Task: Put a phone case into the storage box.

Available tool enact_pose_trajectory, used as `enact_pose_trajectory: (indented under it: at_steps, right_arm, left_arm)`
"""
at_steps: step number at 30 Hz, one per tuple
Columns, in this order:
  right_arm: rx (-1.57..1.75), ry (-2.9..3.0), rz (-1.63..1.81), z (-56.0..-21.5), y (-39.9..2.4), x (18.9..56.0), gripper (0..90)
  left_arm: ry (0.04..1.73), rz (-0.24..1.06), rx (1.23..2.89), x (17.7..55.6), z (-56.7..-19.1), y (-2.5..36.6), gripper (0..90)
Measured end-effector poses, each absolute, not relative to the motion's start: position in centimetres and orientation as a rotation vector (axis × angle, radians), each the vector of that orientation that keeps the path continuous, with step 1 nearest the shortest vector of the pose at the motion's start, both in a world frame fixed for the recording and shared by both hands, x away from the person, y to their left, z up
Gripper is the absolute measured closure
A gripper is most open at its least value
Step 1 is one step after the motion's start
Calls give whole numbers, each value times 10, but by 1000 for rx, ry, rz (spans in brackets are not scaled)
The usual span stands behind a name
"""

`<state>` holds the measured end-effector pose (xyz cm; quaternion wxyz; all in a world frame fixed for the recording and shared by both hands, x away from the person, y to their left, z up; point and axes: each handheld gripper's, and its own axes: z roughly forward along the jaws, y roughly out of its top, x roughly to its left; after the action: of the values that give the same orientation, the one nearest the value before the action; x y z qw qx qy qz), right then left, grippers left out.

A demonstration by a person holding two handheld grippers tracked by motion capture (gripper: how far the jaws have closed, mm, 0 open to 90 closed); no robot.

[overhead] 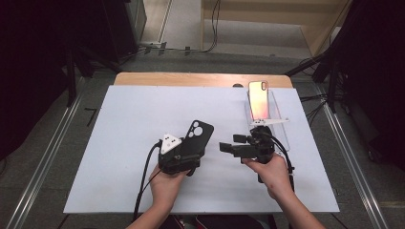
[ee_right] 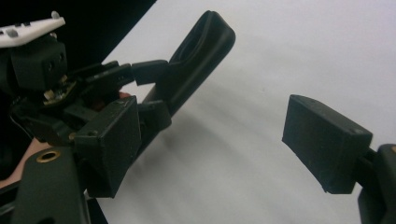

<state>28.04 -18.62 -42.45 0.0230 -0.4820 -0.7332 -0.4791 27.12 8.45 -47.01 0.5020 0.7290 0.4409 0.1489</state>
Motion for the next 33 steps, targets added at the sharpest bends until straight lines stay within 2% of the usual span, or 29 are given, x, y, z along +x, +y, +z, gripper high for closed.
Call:
enact_pose_trajectory:
  at_steps: [5, 9, 16, 23, 33]
  right_arm:
    - [-1512, -2225, -1494, -425, -183, 287, 181]
    - [-1515, -2216, -1476, -426, -177, 292, 184]
    - [-1532, -2185, -1469, -427, -170, 301, 211]
    - [-1562, -2149, -1467, -430, -160, 309, 240]
    - [-1591, -2080, -1451, -437, -152, 318, 355]
  left_arm:
    - [1062, 361, 1733, 266, -473, 78, 151]
    - [1082, 300, 1699, 264, -475, 75, 151]
    - [1084, 279, 1671, 259, -474, 70, 151]
    - [1083, 308, 1652, 255, -475, 68, 151]
    - [1060, 364, 1666, 248, -478, 63, 150]
